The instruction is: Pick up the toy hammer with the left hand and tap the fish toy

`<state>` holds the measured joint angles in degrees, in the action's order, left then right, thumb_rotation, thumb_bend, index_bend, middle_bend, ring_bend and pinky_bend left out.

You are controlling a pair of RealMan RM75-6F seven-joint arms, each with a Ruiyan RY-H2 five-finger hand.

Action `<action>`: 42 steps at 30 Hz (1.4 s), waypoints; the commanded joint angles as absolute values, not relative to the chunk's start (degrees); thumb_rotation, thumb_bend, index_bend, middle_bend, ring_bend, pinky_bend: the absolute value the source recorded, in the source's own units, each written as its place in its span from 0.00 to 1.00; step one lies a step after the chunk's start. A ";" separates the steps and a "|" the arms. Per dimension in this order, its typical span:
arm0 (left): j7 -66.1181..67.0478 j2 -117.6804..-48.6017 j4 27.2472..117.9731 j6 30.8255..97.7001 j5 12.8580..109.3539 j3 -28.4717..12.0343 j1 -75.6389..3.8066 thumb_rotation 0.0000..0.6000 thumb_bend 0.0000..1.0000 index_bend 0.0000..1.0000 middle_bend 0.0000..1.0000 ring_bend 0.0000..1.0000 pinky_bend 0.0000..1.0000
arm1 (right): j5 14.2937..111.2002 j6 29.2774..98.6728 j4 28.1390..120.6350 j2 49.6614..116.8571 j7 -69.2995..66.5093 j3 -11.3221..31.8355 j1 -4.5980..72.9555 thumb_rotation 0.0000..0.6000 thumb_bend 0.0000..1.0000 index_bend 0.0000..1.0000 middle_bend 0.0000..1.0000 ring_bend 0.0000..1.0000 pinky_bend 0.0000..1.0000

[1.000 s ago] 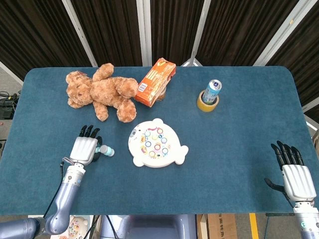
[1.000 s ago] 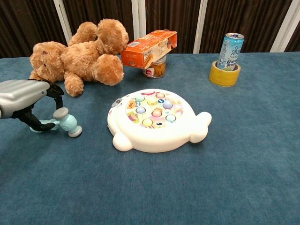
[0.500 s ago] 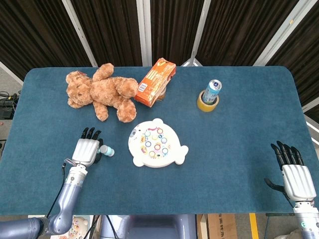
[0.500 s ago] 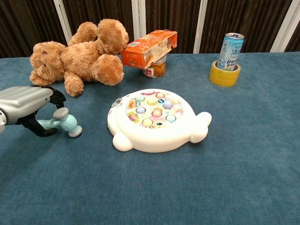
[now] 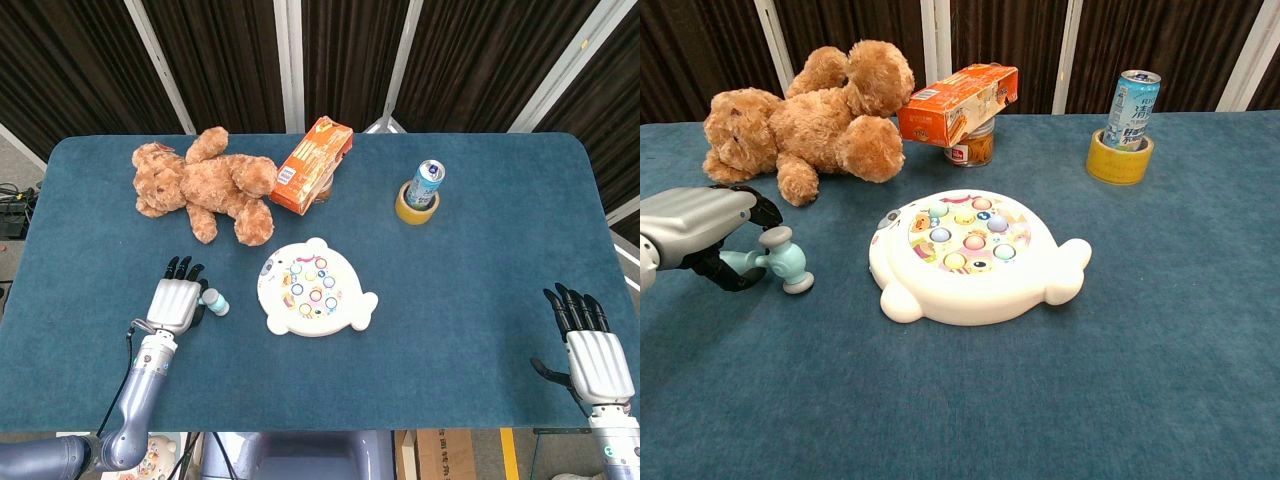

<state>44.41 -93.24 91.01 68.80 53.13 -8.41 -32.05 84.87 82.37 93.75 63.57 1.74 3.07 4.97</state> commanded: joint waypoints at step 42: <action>44.80 -93.91 90.76 73.16 67.07 -11.36 -35.95 1.00 0.63 0.67 0.49 0.39 0.53 | 84.11 81.86 94.17 63.34 1.88 3.15 4.96 1.00 0.18 0.00 0.00 0.00 0.00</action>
<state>43.97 -93.46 90.33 73.61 67.78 -10.49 -35.17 84.11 81.86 94.17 63.34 1.88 3.15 4.96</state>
